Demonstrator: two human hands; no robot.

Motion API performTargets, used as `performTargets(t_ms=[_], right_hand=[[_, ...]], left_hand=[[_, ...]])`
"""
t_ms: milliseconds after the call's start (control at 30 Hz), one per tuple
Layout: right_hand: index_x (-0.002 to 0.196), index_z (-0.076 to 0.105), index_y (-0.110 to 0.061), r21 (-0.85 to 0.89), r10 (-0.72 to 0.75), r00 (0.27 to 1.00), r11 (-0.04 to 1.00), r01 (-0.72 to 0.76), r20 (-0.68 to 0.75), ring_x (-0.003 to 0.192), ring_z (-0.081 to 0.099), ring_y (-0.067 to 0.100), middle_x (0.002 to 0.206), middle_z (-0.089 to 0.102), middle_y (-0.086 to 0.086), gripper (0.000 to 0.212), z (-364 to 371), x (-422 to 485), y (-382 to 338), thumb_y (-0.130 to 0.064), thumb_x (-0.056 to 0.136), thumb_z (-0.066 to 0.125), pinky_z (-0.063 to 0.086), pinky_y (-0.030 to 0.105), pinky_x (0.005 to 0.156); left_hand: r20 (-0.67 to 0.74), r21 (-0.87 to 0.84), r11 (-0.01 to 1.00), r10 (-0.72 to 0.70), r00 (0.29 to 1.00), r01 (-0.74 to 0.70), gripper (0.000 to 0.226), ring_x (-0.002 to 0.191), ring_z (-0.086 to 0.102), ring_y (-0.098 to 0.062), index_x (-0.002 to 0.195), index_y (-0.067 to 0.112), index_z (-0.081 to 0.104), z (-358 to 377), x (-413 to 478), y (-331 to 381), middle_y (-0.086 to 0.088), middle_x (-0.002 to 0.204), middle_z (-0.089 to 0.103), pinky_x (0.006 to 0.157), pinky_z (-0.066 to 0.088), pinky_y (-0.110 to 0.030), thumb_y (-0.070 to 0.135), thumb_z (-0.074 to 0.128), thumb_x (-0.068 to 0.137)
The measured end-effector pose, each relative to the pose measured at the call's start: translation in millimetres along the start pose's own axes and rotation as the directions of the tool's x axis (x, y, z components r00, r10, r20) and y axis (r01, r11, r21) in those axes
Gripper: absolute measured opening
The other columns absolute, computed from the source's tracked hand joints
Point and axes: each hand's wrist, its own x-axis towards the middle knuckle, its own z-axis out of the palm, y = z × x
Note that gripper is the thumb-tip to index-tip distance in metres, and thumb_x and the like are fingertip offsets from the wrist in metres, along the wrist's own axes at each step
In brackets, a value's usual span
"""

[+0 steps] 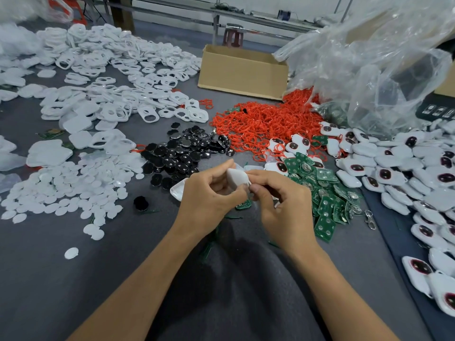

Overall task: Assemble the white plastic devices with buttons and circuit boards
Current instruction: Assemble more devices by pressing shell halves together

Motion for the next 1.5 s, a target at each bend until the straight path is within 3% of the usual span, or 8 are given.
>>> performTargets(t_ms=[267,533,733,933,1133,1267,1367,1500], right_hand=[[0.090,0.070,-0.001,-0.049,-0.130,0.991,0.990,0.131,0.027,0.092,0.065,0.008,0.098,0.066,-0.006,0.015,3.2,-1.5,-4.6,0.006,0.080,0.062,0.052,0.020,0.082],[0.104,0.062,-0.004,0.026,-0.022,0.990,0.999,0.018,0.139,0.092,0.066,0.000,0.096,0.069,-0.009,0.024,4.5,-4.8,-10.8,0.008,0.084,0.056,0.049,0.013,0.080],[0.120,0.061,-0.009,-0.084,-0.073,0.992,0.993,0.082,0.102,0.090,0.069,0.016,0.109,0.070,-0.002,0.033,4.9,-4.1,-14.3,0.003,0.090,0.053,0.056,0.035,0.077],[0.119,0.065,-0.013,-0.172,-0.064,0.990,0.982,0.085,0.122,0.085,0.069,0.020,0.102,0.072,0.000,0.040,4.7,-5.3,-12.2,0.002,0.083,0.061,0.055,0.036,0.074],[0.115,0.060,-0.014,-0.043,0.109,0.992,0.993,-0.106,0.060,0.088,0.062,0.005,0.106,0.067,-0.005,0.045,9.5,-1.8,-12.0,0.000,0.075,0.073,0.048,0.016,0.079],[0.099,0.062,-0.005,0.276,0.512,0.839,0.792,-0.544,0.185,0.062,0.058,0.015,0.079,0.065,0.008,0.023,8.5,3.7,-8.5,-0.012,0.081,0.073,0.050,0.030,0.061],[0.101,0.060,0.008,0.485,0.488,0.741,0.560,-0.671,0.462,0.061,0.061,0.016,0.078,0.066,0.011,0.020,7.8,3.5,-7.7,-0.009,0.091,0.056,0.052,0.027,0.061],[0.105,0.058,0.006,0.576,0.427,0.729,0.447,-0.685,0.535,0.065,0.063,0.017,0.086,0.066,0.015,0.019,8.7,5.1,-9.9,-0.002,0.096,0.042,0.054,0.025,0.065]], left_hand=[[0.005,-0.070,0.997,-0.024,1.000,0.024,0.058,0.101,0.066,0.000,0.132,-0.001,0.054,0.8,-1.2,4.6,-0.002,0.117,0.067,0.085,0.052,-0.015,-0.007,0.069,0.076],[-0.036,-0.062,0.998,-0.010,0.999,0.007,0.063,0.089,0.071,-0.008,0.124,0.014,0.058,2.2,-3.9,12.7,0.001,0.106,0.072,0.081,0.056,-0.022,0.014,0.065,0.061],[-0.042,-0.073,0.997,-0.015,0.999,0.012,0.041,0.081,0.070,-0.017,0.117,0.011,0.061,-0.1,-1.8,10.9,-0.010,0.094,0.075,0.078,0.057,-0.032,-0.004,0.067,0.079],[0.115,-0.502,0.838,-0.178,0.977,0.212,0.030,0.106,0.065,-0.014,0.119,0.010,0.061,-2.3,4.9,11.8,-0.008,0.120,0.067,0.085,0.056,-0.025,0.000,0.050,0.093],[0.115,-0.569,0.803,-0.135,0.984,0.177,0.030,0.094,0.068,-0.016,0.117,0.011,0.060,-3.6,8.9,8.3,-0.006,0.107,0.073,0.081,0.057,-0.023,-0.002,0.047,0.093],[0.111,-0.527,0.842,-0.065,0.992,0.114,0.035,0.097,0.067,-0.014,0.123,0.013,0.056,-3.9,7.0,7.5,-0.003,0.112,0.072,0.079,0.056,-0.021,-0.004,0.046,0.094],[0.157,-0.457,0.883,-0.034,0.987,0.103,0.038,0.100,0.066,-0.017,0.127,0.017,0.054,-2.9,4.1,8.0,-0.001,0.116,0.070,0.088,0.053,-0.029,-0.001,0.047,0.095],[0.181,-0.383,0.919,-0.030,0.983,0.099,0.035,0.103,0.065,-0.018,0.125,0.016,0.057,-2.3,2.2,10.2,-0.002,0.117,0.070,0.095,0.050,-0.036,-0.001,0.048,0.096]])
